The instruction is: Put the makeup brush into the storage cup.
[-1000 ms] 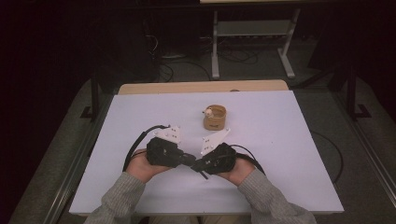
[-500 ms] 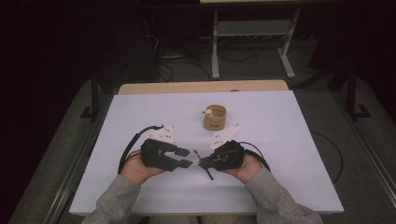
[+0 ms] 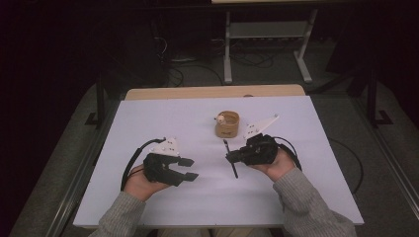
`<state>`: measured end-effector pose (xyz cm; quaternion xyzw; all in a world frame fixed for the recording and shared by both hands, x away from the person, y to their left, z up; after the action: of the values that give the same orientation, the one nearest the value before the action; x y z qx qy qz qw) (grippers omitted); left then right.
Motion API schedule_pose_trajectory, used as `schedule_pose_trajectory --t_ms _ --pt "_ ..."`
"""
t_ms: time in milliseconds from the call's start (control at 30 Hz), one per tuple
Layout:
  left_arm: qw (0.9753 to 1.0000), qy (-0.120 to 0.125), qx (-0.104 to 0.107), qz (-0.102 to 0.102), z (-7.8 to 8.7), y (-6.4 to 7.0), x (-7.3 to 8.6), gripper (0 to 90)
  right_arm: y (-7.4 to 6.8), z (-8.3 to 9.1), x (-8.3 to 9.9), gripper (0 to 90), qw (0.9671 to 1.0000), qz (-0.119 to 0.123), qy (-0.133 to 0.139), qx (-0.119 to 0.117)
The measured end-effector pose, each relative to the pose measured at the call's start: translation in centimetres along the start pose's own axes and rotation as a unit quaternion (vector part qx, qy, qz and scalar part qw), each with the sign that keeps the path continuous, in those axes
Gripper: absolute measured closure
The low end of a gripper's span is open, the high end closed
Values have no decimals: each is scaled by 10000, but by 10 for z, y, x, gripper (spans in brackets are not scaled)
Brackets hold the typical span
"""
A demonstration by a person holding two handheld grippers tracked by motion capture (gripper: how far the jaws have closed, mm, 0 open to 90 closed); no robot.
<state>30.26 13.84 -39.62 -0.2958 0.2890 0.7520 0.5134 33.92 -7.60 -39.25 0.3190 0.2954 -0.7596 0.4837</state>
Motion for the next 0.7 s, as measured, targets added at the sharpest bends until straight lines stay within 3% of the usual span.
schedule_pose_trajectory --t_ms 400,700 --pt "9992 208 -182 297 4 -6 19 460 15 9 -3 830 9997 -196 27 107" --pt "9987 166 -246 426 1 -6 35 435 21 10 -7 830 9996 -241 14 134"
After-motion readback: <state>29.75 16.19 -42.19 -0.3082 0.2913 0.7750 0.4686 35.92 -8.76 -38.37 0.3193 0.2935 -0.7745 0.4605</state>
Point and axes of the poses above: each handheld gripper's, and its own axes: z roughly backward along the jaws, x roughly out of its underside, y roughly to its right, the point moved 6 cm from there along -z, roughly forward along the jaws, and after that the axes turned 3 degrees about x, right-handed, at the moved point
